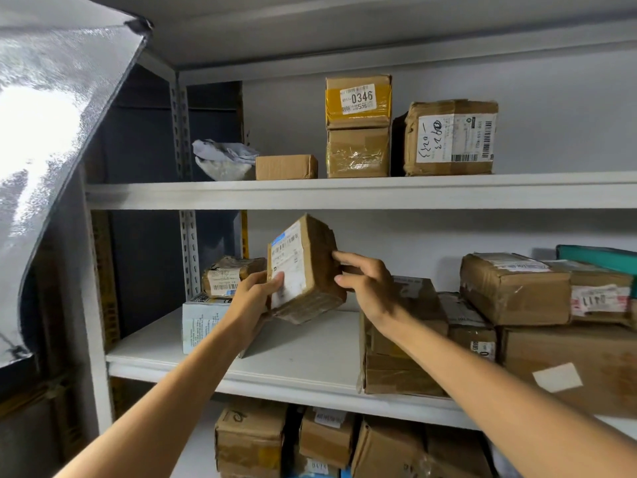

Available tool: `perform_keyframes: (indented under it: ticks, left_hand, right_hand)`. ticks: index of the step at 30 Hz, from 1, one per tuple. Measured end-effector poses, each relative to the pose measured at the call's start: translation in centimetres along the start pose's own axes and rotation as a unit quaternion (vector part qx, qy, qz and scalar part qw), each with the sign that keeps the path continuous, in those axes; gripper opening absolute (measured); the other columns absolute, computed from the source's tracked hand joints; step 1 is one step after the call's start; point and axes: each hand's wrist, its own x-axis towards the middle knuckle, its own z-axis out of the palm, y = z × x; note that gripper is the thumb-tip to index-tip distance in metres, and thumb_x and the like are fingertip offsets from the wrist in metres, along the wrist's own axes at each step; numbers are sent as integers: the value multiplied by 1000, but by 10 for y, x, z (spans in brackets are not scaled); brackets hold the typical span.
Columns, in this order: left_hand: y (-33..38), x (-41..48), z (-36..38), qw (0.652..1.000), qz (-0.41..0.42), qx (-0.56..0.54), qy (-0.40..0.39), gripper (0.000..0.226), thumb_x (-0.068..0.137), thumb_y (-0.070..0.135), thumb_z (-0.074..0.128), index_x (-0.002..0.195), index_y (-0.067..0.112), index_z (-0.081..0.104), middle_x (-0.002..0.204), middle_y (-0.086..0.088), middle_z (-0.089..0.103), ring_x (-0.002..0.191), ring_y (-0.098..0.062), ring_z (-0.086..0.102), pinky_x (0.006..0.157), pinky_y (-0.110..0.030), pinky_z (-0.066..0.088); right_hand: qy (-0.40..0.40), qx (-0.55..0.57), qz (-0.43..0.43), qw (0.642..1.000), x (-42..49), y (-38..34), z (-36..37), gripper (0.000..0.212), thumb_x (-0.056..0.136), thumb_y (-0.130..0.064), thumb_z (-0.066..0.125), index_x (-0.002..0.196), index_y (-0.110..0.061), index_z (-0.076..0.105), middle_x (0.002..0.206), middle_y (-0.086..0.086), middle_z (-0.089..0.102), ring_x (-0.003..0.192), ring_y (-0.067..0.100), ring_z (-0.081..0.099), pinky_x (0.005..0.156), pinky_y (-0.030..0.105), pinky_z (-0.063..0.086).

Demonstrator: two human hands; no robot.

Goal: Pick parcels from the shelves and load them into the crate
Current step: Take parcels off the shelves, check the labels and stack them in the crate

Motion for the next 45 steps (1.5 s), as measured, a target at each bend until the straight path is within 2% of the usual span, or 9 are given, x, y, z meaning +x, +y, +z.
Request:
perform_keyframes:
  ticks: [6,11,14,20,25,29,32,42,45]
  left_hand:
    - [11,-3,9,997,19,-69,15,39,76,48,63,98,16,71,87,-6,64,79,-19,57,74,-29,44]
    - [18,-8,10,996,86,26,-28,57,80,51,55,132,29,58,133,-6,59,130,-27,47,110,-40,29]
    - [23,-12,16,988,123,74,-62,53,77,48,57,129,37,57,113,22,68,111,2,58,93,-19,35]
    - [17,-6,5,987,116,109,-9,32,93,23,58,118,4,65,74,16,72,66,11,63,57,-3,43]
    - [-6,5,-18,977,98,191,5,43,83,4,69,125,10,62,100,-5,69,91,-16,67,66,-14,51]
    - [-38,16,-32,962,109,249,23,49,79,-1,72,123,15,59,96,4,66,89,-5,65,63,-12,53]
    - [-69,26,-42,950,98,293,38,46,78,1,75,118,14,58,103,-4,69,96,-18,67,77,-27,57]
    - [-144,41,-62,934,120,326,81,52,76,12,81,122,14,57,100,7,66,81,10,59,66,-4,49]
    - [-146,44,-61,932,122,328,94,52,76,11,81,122,12,57,101,3,66,82,-2,62,71,-11,51]
  right_hand:
    - [45,30,35,998,9,3,2,39,82,-22,74,118,-15,63,111,1,70,104,18,64,93,36,52]
    - [76,69,87,991,18,6,-2,22,92,-34,62,104,-15,60,107,7,66,99,21,62,84,34,55]
    - [102,59,121,986,20,5,3,38,96,-41,54,110,-6,58,108,11,65,95,23,63,77,35,59]
    - [98,-132,87,982,24,14,10,49,90,-57,54,108,-12,57,103,7,65,90,22,63,78,37,55]
    - [43,-198,60,977,26,34,29,59,88,-39,67,138,-18,44,126,7,60,112,29,59,95,44,50]
    - [3,-153,88,984,22,72,59,72,82,-6,73,144,-17,38,137,6,54,124,24,53,104,37,45]
    - [24,-101,126,987,21,103,86,77,77,8,72,143,-16,38,138,8,52,124,23,51,106,39,43]
    - [25,-153,174,972,18,173,112,55,77,-8,79,123,-17,52,121,1,65,105,10,58,84,20,43]
    - [27,-169,170,970,19,175,110,50,77,-10,79,120,-16,55,118,2,67,96,8,57,80,18,41]
